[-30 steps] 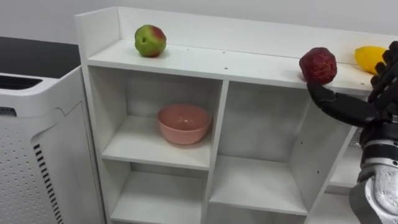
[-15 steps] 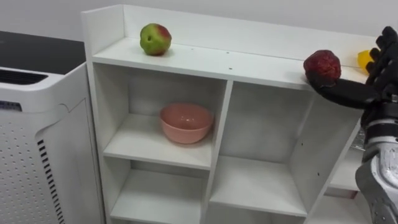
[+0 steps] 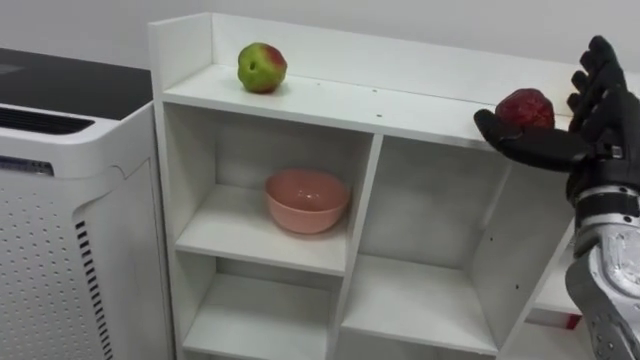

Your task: Arrange fruit in the closet

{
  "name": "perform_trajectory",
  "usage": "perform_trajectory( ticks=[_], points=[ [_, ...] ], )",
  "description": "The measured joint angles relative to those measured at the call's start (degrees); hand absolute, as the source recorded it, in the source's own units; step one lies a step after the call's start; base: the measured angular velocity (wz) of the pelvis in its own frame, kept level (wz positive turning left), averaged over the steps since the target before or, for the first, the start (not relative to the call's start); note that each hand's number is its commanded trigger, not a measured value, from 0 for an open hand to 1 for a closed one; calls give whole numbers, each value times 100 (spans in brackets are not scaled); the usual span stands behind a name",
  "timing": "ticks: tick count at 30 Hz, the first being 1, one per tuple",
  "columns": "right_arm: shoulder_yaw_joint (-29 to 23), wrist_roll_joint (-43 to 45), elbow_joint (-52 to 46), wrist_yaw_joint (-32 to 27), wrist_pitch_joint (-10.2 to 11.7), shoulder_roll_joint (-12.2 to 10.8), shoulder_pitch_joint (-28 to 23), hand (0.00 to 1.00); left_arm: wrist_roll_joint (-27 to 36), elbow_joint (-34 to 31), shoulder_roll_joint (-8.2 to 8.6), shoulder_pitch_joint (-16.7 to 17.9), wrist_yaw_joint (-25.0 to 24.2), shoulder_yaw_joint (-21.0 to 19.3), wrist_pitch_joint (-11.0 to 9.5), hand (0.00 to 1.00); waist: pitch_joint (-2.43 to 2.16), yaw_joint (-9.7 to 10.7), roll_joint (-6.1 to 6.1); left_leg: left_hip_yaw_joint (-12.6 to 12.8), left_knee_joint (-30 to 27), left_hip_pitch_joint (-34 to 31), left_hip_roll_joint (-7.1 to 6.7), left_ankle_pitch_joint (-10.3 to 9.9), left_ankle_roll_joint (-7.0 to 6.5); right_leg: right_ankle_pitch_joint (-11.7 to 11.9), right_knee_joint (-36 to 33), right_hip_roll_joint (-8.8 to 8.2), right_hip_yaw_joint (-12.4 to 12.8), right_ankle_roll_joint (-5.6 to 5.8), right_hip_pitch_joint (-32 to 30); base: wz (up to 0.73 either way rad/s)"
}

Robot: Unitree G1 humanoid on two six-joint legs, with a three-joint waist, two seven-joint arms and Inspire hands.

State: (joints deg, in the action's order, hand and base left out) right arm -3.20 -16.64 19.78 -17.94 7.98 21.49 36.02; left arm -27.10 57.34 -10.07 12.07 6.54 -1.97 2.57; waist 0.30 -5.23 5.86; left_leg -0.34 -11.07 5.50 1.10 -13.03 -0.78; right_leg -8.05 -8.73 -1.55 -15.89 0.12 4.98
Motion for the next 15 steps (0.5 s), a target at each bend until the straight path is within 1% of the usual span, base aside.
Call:
perform_trajectory(
  ticks=[3, 6, 8, 9, 11, 12, 14, 15],
  points=[
    [102, 0, 97, 45, -58, 103, 0, 0, 0, 0, -13, 5, -5, 1, 12, 0, 0, -2, 0, -4, -27, -33, 0, 0, 0, 1, -4, -2, 0, -1, -17, 0],
    [200, -1, 159, 57, -63, 167, 0, 0, 0, -4, -23, -4, -66, 0, 50, 0, -2, 7, 5, -2, -28, -54, 0, -1, 0, 1, -7, -2, -1, -2, -31, 0],
    [204, 2, 168, 68, -64, 170, 1, 0, -4, -6, -24, -14, -69, 0, 85, 0, -5, 1, 11, 0, -28, -62, -4, 0, 0, 1, -6, -2, -2, -2, -31, 2],
    [204, 2, 217, 98, -64, 172, 1, 19, -9, -6, -28, -21, -69, -1, 95, 0, -5, 0, 25, 0, -27, -53, -2, 0, 1, 1, -5, 0, 2, -2, -24, 0],
    [202, 28, 291, 177, -50, 175, 1, 97, -9, -4, -35, -22, -69, 0, 115, 0, 8, 0, 57, 1, -21, -11, 2, 0, 1, 1, 1, 6, 10, -2, 8, 0],
    [202, 38, 365, 209, -48, 191, 1, 100, -10, -4, -35, -18, -71, 2, 131, 0, 7, 5, 73, 8, -13, 13, 3, 0, 1, 1, 2, 7, 16, -2, 25, 0],
    [202, 94, 461, 297, -50, 238, 2, 100, -11, -4, -34, -34, -73, 2, 157, 0, 10, -8, 89, 9, -9, 15, 3, 0, 1, 1, 3, 1, 26, -2, 25, 0],
    [201, 101, 511, 344, -50, 247, 9, 100, -9, -4, -35, -42, -73, 0, 204, 0, 12, -9, 99, 7, -11, 15, 8, 0, 1, 1, 2, -1, 30, -2, 27, 0]
  ],
)
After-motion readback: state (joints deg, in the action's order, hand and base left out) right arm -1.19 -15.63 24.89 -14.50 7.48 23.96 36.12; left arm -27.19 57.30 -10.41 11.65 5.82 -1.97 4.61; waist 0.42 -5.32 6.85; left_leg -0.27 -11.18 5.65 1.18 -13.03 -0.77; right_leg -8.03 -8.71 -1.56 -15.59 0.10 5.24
